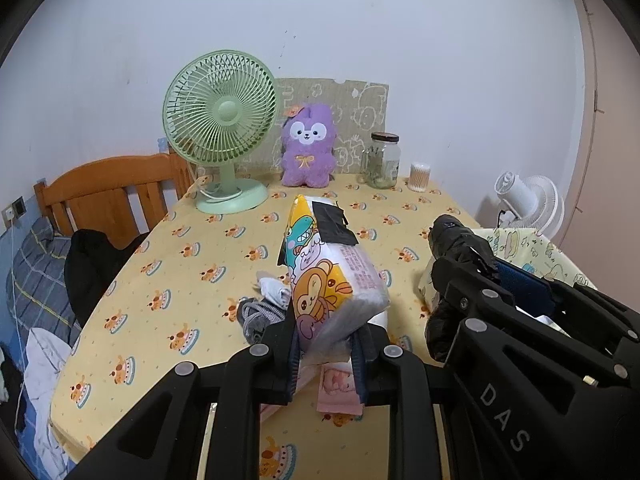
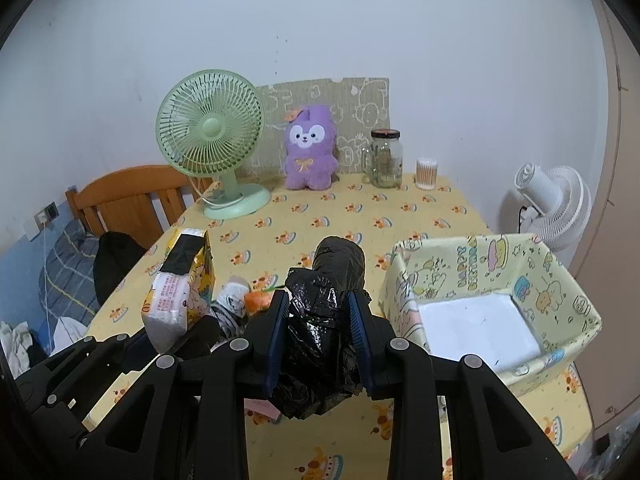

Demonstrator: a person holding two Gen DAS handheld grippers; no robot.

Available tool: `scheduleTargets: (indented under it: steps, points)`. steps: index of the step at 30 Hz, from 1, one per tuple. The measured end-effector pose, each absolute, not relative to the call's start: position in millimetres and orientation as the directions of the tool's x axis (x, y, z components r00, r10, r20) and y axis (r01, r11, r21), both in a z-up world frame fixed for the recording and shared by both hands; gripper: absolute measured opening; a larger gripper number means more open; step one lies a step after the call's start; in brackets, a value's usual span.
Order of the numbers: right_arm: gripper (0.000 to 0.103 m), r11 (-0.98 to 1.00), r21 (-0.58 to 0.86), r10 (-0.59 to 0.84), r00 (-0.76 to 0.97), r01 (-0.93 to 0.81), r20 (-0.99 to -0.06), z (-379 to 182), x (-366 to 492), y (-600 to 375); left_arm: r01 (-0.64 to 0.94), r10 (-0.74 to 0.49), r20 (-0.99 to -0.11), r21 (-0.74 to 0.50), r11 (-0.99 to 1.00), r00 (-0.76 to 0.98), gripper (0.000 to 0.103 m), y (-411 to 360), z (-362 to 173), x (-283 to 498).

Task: Organize soft objects
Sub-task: 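Grasp the black wrapped bundle with the right tool while the left tool grasps the bear-print tissue pack, then carry the black bundle with the right tool while the left tool carries the tissue pack toward the box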

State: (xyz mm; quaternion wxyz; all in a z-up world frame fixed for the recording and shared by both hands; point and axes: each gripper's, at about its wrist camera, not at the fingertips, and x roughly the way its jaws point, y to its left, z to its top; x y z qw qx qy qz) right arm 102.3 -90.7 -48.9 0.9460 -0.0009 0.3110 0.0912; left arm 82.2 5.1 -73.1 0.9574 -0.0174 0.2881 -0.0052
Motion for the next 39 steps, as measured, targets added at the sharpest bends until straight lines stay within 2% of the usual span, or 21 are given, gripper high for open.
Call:
scheduleTargets:
  steps: [39]
  points:
    - [0.034, 0.994, 0.066, 0.112, 0.844, -0.091, -0.525, -28, 119, -189, 0.139, -0.125, -0.507, -0.010, 0.990, 0.853, 0.020, -93, -53, 112]
